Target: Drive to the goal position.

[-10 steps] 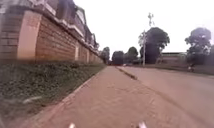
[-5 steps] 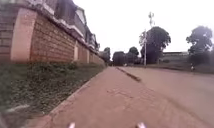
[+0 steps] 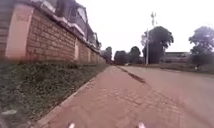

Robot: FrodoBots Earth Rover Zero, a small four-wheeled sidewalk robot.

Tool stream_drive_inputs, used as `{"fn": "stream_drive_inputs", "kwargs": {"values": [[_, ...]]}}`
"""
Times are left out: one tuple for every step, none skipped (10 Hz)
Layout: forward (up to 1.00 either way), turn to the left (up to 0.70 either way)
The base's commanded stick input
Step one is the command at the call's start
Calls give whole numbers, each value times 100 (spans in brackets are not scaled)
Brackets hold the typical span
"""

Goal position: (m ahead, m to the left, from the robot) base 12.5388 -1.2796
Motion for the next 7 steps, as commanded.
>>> {"fn": "stream_drive_inputs", "kwargs": {"values": [[70,0],[70,0],[70,0],[70,0],[70,0],[70,0],[70,0]]}}
